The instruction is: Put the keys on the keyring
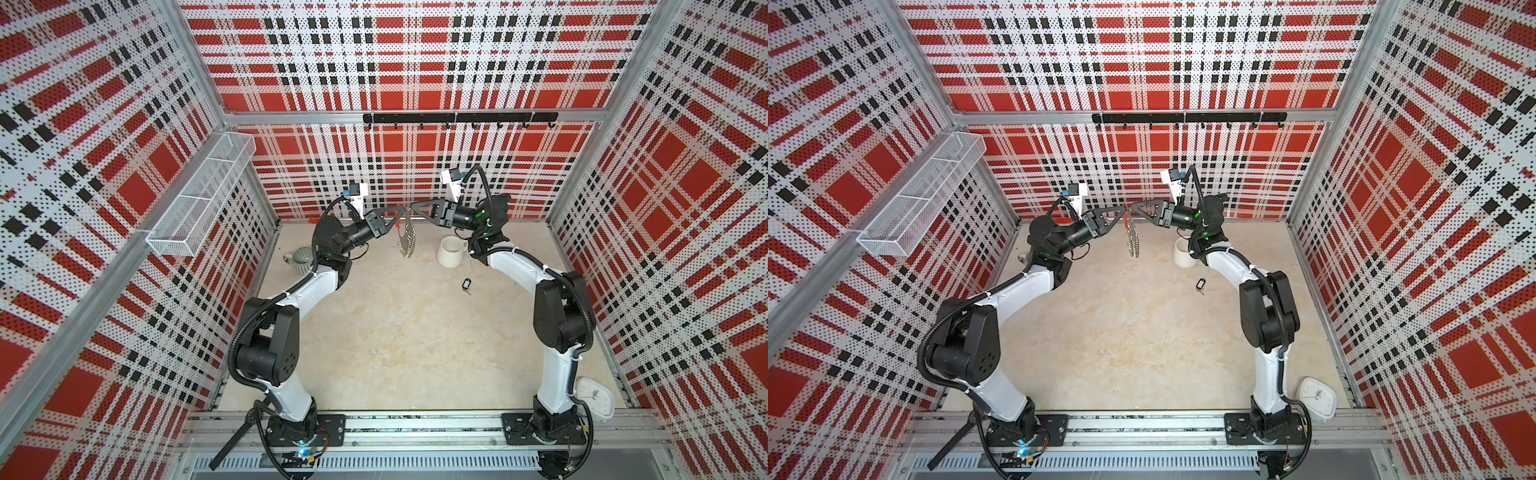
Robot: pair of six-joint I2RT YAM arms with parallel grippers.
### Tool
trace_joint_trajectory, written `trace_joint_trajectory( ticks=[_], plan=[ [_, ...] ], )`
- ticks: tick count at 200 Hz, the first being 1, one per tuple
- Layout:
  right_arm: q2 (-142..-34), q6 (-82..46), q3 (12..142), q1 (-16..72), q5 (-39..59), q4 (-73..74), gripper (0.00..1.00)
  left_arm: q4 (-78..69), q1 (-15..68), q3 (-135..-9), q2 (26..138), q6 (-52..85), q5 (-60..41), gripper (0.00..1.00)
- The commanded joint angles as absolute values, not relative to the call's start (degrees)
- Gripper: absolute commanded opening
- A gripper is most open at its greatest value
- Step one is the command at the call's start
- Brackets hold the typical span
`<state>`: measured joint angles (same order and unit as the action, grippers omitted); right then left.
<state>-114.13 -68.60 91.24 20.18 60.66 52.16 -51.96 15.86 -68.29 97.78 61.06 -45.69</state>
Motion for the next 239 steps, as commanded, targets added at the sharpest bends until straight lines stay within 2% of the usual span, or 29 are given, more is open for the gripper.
trace_joint_trajectory(
  ticks=[1, 32, 75, 239],
  plan=[
    [-111.6, -68.3, 90.6, 19.4, 59.6, 53.0, 0.35, -54.0, 16.4, -69.5, 95.7, 59.9, -45.8, 0.00],
    [-111.7, -66.8, 90.5, 19.3, 59.2, 51.0, 0.35, -53.9, 16.4, -69.7, 95.6, 59.9, -45.7, 0.00],
    [-112.1, -66.9, 90.8, 19.9, 59.8, 51.0, 0.30, -53.8, 16.6, -70.1, 95.8, 59.9, -45.7, 0.00],
    [-114.1, -68.9, 93.3, 21.8, 61.2, 52.9, 0.28, -53.2, 16.7, -70.7, 96.0, 59.5, -45.3, 0.00]
  ],
)
